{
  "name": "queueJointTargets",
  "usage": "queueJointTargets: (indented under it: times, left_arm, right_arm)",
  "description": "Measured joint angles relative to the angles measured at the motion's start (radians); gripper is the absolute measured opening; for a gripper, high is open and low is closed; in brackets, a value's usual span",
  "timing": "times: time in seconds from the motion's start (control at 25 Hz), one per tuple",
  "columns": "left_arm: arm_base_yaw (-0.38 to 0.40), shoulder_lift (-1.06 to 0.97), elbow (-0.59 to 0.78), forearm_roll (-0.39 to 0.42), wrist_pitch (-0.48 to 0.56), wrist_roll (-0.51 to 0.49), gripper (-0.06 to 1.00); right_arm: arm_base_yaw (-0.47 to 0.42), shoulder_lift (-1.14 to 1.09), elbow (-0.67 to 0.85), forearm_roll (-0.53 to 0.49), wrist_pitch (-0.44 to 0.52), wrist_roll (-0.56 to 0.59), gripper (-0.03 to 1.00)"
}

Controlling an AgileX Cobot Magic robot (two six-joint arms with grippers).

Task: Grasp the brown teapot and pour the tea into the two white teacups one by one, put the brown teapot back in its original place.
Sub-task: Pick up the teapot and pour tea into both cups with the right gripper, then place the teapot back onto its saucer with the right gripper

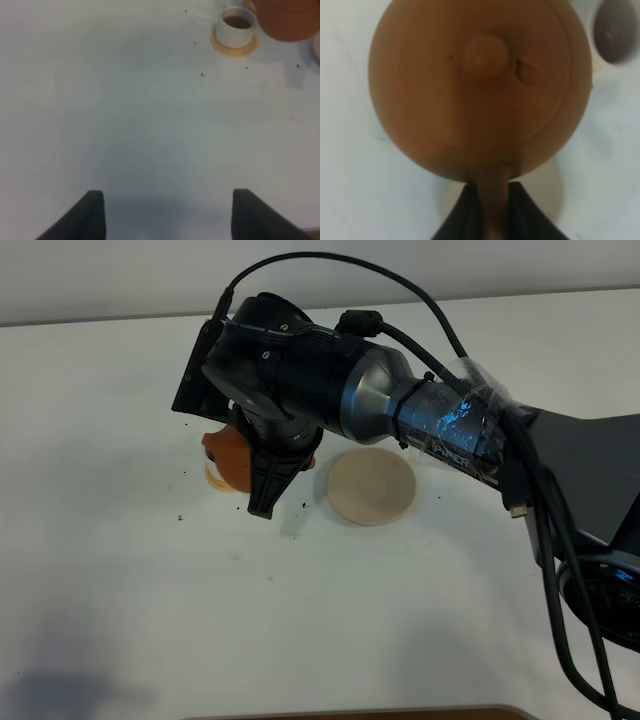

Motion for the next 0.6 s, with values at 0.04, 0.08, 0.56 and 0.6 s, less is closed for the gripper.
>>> queueJointTargets:
  times: [0.04,0.08,0.56,0.6]
  left_arm:
    - [0.000,0.000,0.000,0.000,0.000,0.000,0.57]
    - [0.000,0.000,0.000,0.000,0.000,0.000,0.57]
    - [0.000,0.000,0.000,0.000,0.000,0.000,0.57]
    - [0.000,0.000,0.000,0.000,0.000,0.000,0.57]
  right_arm:
    - [-0.003,0.000,0.000,0.015,-0.003,-0.001,0.12]
    - [-0.005,0.000,0.000,0.026,-0.004,-0.003,0.12]
    - [-0.057,-0.126,0.000,0.102,0.088,-0.011,0.12]
    - [-0.068,-0.129,0.000,0.118,0.093,-0.011,0.12]
